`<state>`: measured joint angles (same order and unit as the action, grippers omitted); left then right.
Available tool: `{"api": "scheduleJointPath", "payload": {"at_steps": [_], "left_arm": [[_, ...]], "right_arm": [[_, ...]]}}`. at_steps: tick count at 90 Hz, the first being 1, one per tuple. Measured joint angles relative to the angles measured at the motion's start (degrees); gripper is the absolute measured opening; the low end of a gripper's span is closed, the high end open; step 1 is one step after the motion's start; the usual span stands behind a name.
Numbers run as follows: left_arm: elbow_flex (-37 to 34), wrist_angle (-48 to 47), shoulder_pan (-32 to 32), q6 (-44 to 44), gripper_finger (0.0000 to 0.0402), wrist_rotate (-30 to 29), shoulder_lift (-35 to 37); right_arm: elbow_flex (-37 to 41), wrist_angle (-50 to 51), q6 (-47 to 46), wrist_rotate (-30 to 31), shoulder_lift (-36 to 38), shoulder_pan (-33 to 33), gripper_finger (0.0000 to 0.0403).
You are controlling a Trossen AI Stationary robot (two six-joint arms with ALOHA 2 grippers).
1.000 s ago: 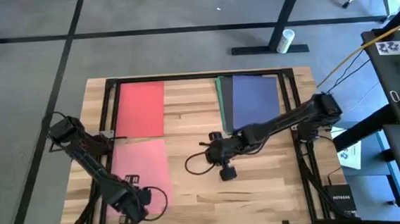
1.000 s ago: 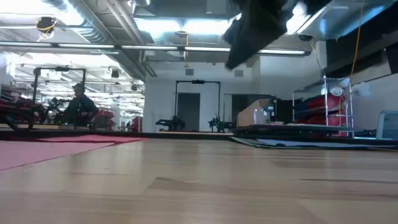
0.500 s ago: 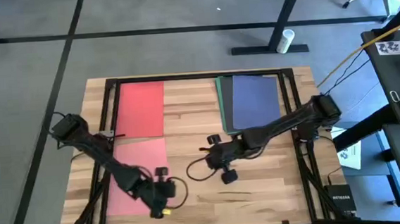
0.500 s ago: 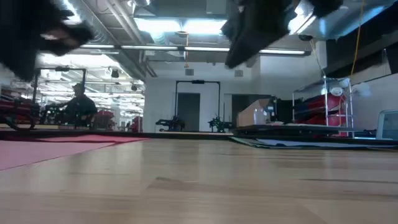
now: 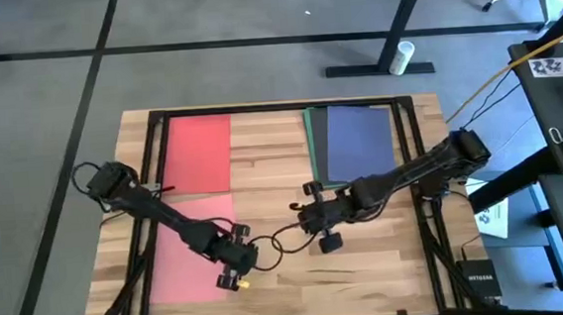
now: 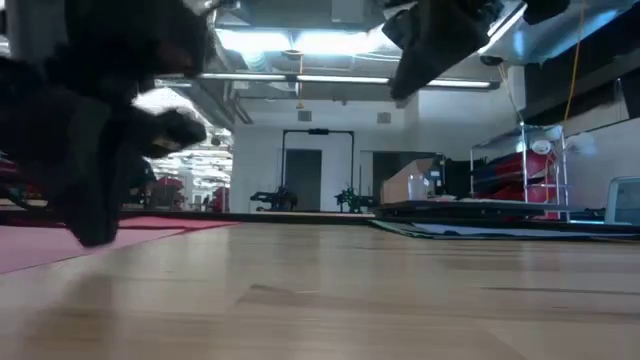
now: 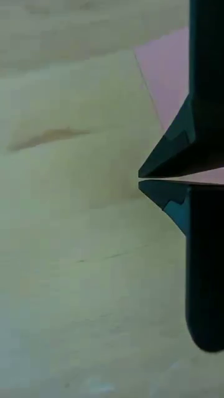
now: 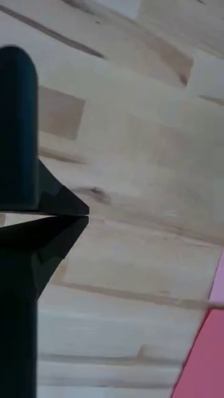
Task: Organize paper
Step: Stack the pink paper on top of the pink papers
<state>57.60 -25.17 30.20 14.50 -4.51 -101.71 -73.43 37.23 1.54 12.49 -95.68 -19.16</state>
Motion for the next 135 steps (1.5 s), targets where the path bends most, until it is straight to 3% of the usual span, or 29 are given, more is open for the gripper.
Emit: {"api": "scheduleJointPath", "payload": {"at_steps": [64, 89, 110, 124, 135], "left_arm": [[0.24, -6.16, 8.35, 14.89, 0.0, 3.05, 0.09], [1.95, -6.18, 9.23, 15.12, 0.0, 4.25, 0.15], [3.1, -6.49, 4.1, 10.3, 0.0, 1.34, 0.22], [3.32, -11.59, -3.11, 3.06, 0.0, -4.2, 0.24], [3.22, -14.11, -9.46, -5.05, 0.0, -4.98, 0.24]], "right_arm": [[0.0, 0.18, 0.02, 0.11, -0.02, 0.02, 0.0], [0.0, 0.2, 0.22, 0.12, 0.0, 0.03, 0.0], [0.0, 0.18, 0.24, 0.2, -0.02, 0.04, 0.0], [0.0, 0.2, 0.26, 0.2, 0.0, 0.04, 0.0], [0.0, 0.21, 0.52, 1.05, -0.01, 0.04, 0.0]]}}
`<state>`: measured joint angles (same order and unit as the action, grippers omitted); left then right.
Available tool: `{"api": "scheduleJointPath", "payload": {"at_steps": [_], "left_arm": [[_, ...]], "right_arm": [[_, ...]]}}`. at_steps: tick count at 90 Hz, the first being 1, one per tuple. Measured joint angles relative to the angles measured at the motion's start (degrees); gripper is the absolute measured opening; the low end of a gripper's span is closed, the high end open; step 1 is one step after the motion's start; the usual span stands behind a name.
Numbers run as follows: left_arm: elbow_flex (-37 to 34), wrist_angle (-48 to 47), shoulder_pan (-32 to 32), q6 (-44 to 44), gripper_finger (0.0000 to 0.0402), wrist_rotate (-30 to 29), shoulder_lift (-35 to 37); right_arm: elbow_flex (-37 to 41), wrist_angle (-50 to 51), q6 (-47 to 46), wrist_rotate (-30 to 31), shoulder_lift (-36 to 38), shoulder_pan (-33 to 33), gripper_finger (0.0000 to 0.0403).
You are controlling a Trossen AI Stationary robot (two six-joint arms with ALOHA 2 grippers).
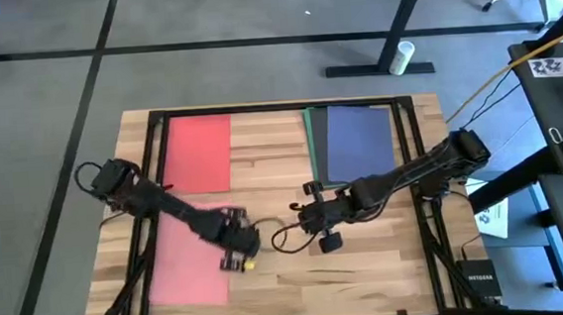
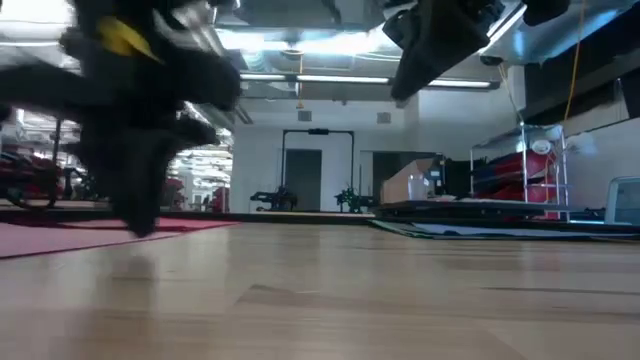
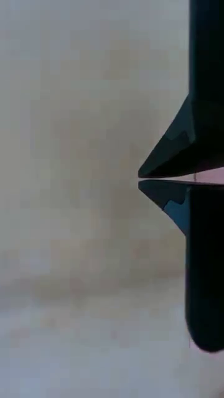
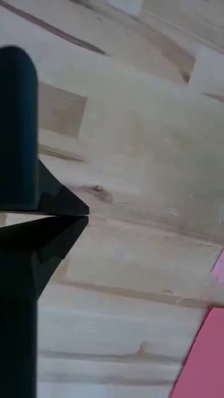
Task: Organize paper
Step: Stack the pink paper on top of the pink papers
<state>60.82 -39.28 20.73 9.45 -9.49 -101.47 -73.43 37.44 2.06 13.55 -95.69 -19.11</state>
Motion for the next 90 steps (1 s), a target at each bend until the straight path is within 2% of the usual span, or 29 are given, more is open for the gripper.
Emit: {"api": "scheduleJointPath", "payload": {"at_steps": [12, 31, 59, 90], "left_arm": [[-0.07, -0.68, -5.33, -8.56, 0.0, 0.07, 0.01], [-0.26, -0.43, -10.34, -15.92, 0.0, 0.02, 0.02], [-3.91, 0.56, -11.79, -16.56, 0.0, 0.04, 0.41], [-4.43, -1.57, -11.21, -15.42, 0.0, -0.72, 0.34]], "right_arm": [[0.0, 0.15, 0.15, 0.02, 0.01, 0.0, 0.0], [0.0, 0.18, 1.01, 0.02, 0.01, 0.0, 0.0], [0.0, 0.53, 0.98, 0.01, 0.01, 0.0, 0.0], [0.0, 0.49, 1.18, 0.02, 0.01, 0.0, 0.0]]}}
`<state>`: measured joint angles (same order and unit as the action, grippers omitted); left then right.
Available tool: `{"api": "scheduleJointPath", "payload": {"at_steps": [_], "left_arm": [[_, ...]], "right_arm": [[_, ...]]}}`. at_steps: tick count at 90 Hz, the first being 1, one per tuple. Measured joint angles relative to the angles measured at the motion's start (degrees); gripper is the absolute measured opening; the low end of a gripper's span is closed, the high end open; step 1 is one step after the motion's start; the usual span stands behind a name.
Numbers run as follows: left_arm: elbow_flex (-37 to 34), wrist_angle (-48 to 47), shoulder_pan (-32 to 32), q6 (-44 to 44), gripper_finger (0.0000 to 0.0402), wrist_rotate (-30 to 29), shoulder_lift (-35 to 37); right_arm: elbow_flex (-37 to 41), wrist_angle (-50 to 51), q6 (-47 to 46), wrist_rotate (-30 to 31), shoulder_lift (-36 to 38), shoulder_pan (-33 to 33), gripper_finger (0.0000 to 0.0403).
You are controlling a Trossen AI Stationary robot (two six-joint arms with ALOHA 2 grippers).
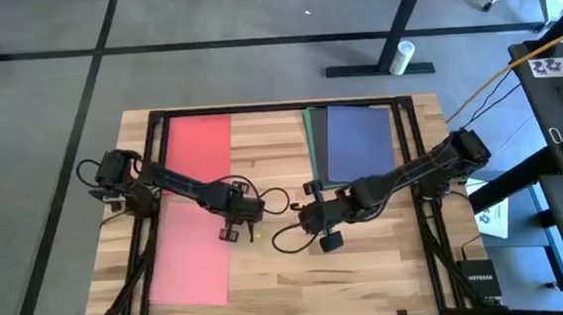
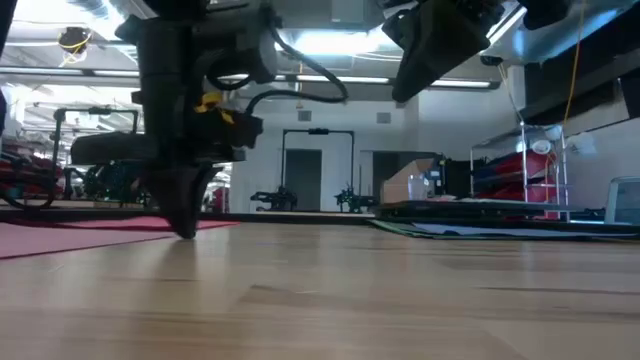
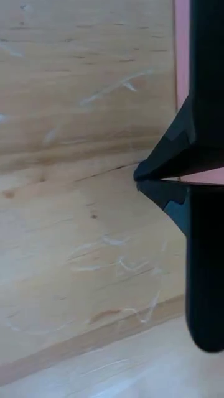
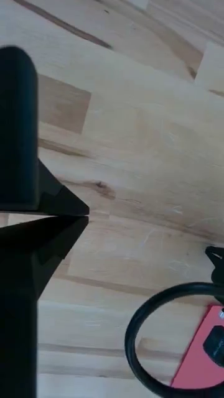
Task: Organize paper
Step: Stack the pink paper on top of the pink papers
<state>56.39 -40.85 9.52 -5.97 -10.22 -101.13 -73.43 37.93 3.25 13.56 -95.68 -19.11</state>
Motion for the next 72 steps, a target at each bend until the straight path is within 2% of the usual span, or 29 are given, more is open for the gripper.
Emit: {"api": "scheduleJointPath", "payload": {"at_steps": [72], "left_arm": [[-0.19, -5.47, -0.9, 2.55, 0.0, -1.64, -0.23]], "right_arm": [[-0.02, 0.78, 0.02, 0.98, -0.01, 0.0, 0.0]]}}
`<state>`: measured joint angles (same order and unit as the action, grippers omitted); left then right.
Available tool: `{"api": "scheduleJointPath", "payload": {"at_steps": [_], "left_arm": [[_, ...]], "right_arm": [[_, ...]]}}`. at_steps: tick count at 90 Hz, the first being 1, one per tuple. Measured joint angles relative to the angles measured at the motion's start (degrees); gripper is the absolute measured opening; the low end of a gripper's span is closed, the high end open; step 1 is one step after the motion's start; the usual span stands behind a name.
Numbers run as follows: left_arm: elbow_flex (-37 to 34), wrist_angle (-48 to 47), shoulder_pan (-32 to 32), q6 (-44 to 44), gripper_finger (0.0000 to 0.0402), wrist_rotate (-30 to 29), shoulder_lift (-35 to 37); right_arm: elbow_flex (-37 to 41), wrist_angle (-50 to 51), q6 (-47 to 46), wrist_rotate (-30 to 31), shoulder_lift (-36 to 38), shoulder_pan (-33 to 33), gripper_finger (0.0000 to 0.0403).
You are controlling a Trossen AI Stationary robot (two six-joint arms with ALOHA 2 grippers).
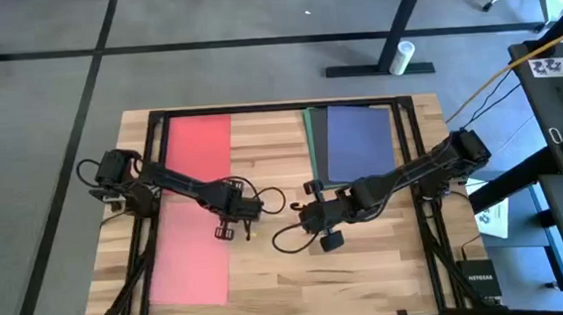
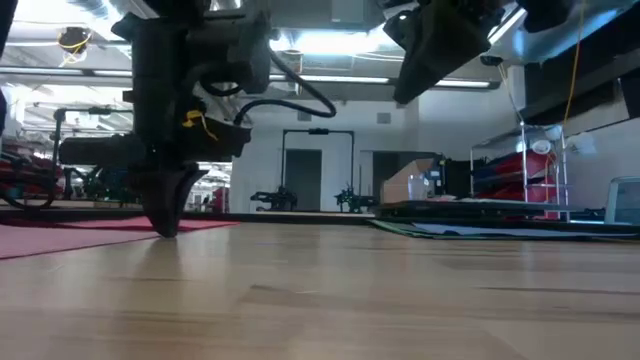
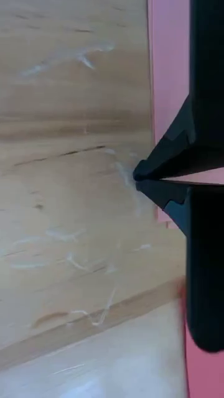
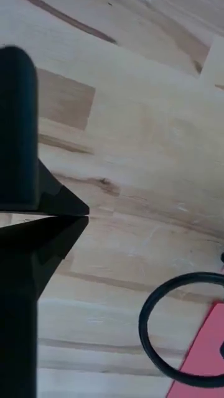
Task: Organize paper
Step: Stack the pink paper on top of the pink papers, then put the violet paper on the bottom right of the table
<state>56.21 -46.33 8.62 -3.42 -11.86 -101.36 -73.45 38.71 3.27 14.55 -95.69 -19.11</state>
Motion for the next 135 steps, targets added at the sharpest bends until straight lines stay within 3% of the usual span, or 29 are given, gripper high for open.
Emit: {"api": "scheduleJointPath", "payload": {"at_steps": [56, 73, 87, 106, 124, 135], "left_arm": [[0.91, -2.21, 1.96, 3.98, 0.0, -1.46, -0.15], [1.01, -0.91, 2.43, 6.12, 0.0, -1.97, 2.19], [1.14, 6.03, 2.54, 8.29, 0.0, -2.14, 6.54], [1.24, 23.9, 2.69, 8.03, 0.0, -0.66, 12.02], [0.99, 37.88, 3.06, 5.83, 0.0, 2.46, 12.7], [-3.4, 48.77, 2.78, 6.03, 0.0, 5.83, 12.76]], "right_arm": [[0.0, 0.23, 0.26, 0.02, 0.01, 0.0, 0.0], [0.0, 6.21, -1.24, 2.21, 1.3, -0.52, 0.0], [0.0, 11.53, -4.66, 5.95, 3.88, -1.88, 0.0], [1.26, 15.24, -9.69, 10.86, 7.23, -2.78, 0.0], [14.34, 10.05, -17.02, 10.96, 13.72, -2.62, 0.0], [23.23, 3.68, -22.82, 10.69, 18.69, -2.62, 0.0]]}}
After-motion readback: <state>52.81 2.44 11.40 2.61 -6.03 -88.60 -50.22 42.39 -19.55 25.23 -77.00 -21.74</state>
